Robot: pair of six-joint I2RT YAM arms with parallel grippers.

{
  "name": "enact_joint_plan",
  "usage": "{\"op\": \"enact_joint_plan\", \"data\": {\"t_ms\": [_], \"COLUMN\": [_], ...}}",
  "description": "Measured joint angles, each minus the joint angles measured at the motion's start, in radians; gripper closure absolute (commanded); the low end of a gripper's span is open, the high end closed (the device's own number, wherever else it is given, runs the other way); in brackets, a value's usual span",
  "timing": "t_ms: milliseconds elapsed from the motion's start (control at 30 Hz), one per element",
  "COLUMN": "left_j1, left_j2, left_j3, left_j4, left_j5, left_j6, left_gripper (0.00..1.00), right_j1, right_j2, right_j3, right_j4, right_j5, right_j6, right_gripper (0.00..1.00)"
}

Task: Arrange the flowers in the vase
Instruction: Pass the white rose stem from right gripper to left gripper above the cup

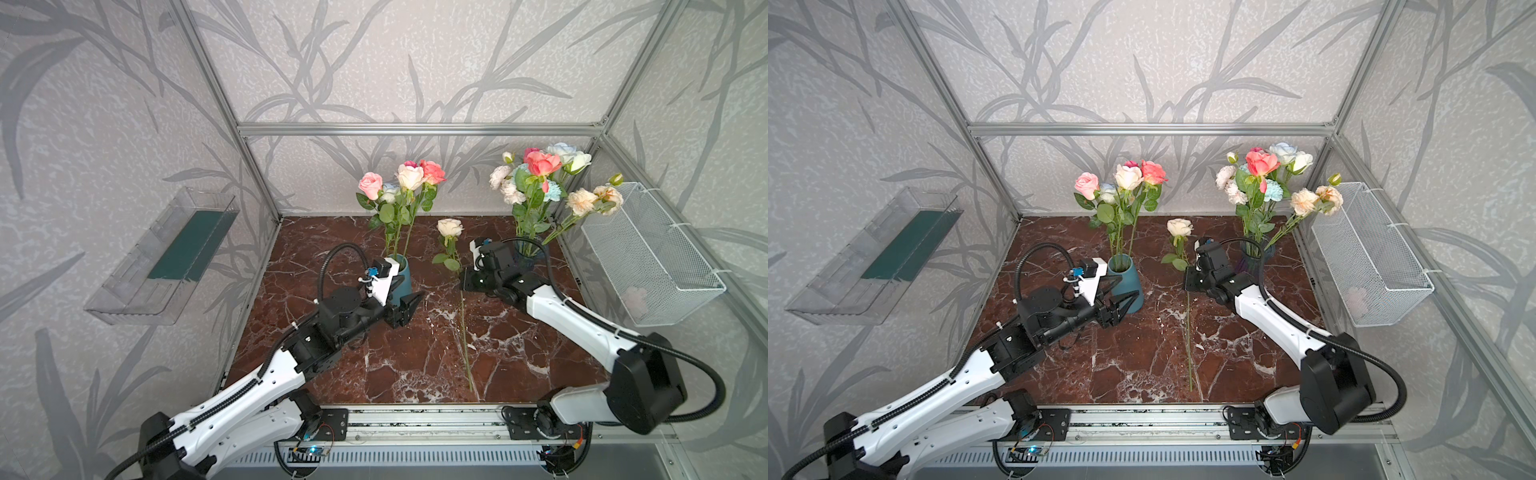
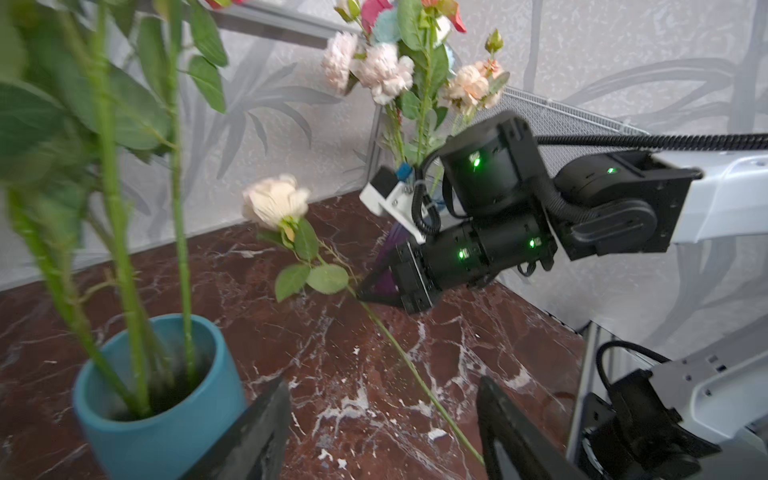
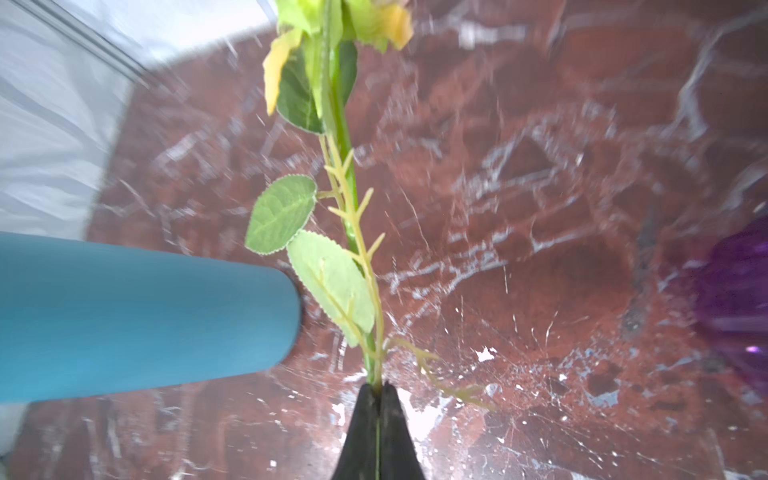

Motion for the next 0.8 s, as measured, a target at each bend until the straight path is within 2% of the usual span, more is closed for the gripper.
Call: {"op": "enact_joint_plan", "data": {"t_ms": [133, 333, 633, 800], "left_j1": [-0.041, -0.13, -0.195, -0.203], "left_j2": [0.051, 0.171, 0.4, 0.484], "left_j3": [0.039, 0.038, 0.061, 0.089], "left_j4": [-0.006, 0.028, 0.207, 0.303], "left_j5": [0.043, 0.054, 0.064, 0.078], "left_j6": [-0.036, -0.073, -0.119, -0.147], "left_gripper": [0.28, 0.27, 0.27, 0.31], "right_j1": [0.0, 0.0, 0.0, 0.001], "right_j2": [-0.162, -0.323, -0.433, -0.48], "right_j3": [-0.028, -0.072, -0.114, -0.117], "right_j4": [0.014, 0.025, 0.031, 0.031], "right_j5": [0.014, 0.029, 0.009, -0.001], "right_j6": [0.02, 0.04, 0.063, 0.083], "right_gripper": [1.0, 1.0, 1.0, 1.0]}}
